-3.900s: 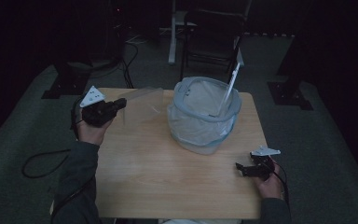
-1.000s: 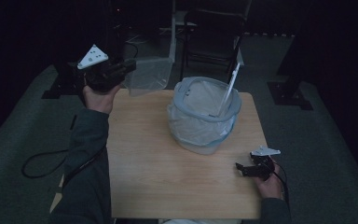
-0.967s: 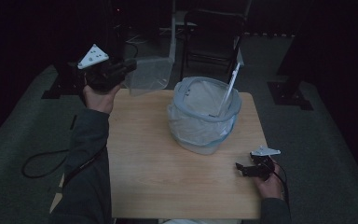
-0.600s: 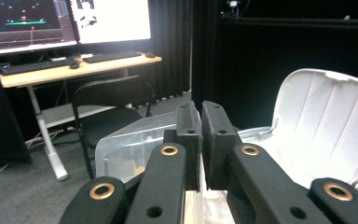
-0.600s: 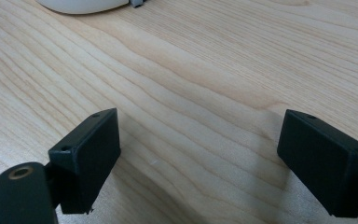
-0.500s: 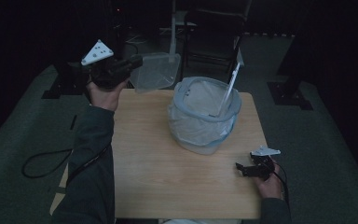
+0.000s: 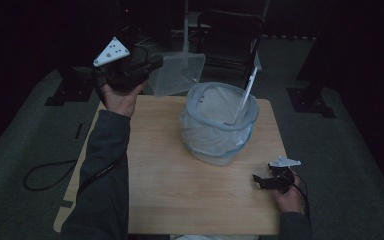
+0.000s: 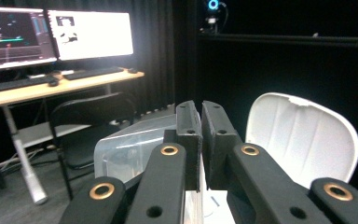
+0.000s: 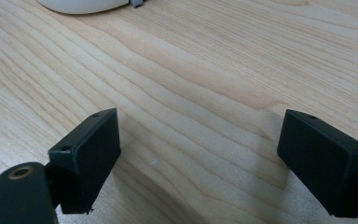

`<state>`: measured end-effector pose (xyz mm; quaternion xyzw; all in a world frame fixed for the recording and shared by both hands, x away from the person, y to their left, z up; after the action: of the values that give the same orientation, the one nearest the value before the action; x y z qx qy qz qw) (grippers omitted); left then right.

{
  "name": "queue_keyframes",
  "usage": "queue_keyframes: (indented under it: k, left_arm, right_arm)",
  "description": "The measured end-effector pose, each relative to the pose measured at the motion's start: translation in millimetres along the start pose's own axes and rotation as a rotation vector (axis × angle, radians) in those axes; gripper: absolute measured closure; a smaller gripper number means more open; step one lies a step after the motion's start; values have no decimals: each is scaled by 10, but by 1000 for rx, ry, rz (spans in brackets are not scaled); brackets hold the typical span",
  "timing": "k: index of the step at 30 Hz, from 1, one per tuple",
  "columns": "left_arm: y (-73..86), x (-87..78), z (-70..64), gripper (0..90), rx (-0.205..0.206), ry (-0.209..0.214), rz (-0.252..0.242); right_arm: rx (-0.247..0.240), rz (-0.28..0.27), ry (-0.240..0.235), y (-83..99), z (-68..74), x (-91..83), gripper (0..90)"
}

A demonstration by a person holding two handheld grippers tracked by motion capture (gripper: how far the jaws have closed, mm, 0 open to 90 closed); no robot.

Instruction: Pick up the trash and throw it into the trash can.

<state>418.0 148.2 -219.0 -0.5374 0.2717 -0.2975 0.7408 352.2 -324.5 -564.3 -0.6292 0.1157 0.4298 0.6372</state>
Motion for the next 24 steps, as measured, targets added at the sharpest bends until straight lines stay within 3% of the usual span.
queue_keyframes:
  k: [11,24]
  left_arm:
    - [-119,182,-167,880,7,66,-26]
    - [-204,452,-428,879,29,141,-20]
  right_arm:
    - [0,0,0,0,0,0,123]
    - [0,0,0,0,0,0,123]
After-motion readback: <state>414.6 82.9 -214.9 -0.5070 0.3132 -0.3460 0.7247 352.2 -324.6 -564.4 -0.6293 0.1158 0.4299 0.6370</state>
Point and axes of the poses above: each handheld gripper's, and its own axes: x roughly forward along the jaws, y roughly out of its underside, z roughly to its left, the point moved 2 cm from there along x, roughly forward along the jaws, and after that the axes turned 14 degrees about x, right-handed, at the moved point
